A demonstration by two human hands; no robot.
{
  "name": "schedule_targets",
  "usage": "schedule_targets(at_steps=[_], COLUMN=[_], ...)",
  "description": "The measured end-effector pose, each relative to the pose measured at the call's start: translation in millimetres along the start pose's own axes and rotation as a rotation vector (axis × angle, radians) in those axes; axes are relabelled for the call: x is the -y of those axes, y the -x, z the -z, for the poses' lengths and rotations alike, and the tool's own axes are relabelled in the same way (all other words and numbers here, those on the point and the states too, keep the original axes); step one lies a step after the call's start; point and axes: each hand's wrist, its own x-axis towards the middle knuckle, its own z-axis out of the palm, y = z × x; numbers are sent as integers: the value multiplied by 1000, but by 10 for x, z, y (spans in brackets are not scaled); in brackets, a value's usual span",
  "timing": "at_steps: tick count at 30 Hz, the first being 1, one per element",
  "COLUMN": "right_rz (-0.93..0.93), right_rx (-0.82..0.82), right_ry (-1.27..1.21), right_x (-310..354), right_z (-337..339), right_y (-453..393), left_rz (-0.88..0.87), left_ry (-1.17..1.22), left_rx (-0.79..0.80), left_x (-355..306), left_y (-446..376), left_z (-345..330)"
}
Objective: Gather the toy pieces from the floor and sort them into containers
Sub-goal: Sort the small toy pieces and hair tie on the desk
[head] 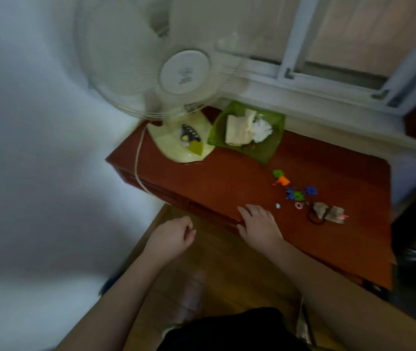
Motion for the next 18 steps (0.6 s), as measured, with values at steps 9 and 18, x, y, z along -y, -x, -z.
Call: schedule_targets(at_steps=[9, 18], right_rz=[-129, -157], right_rx=[-29, -79], right_ry=[-72, -124], right_x=[-964, -1238], right_z=[61, 37], right_y=[330, 399], left_rz=[-200, -380], left_ry=[-60, -200], left_rx=[3, 114], left_x=[-1074, -1335], left_y=[-585, -1079], left_z=[-259, -284])
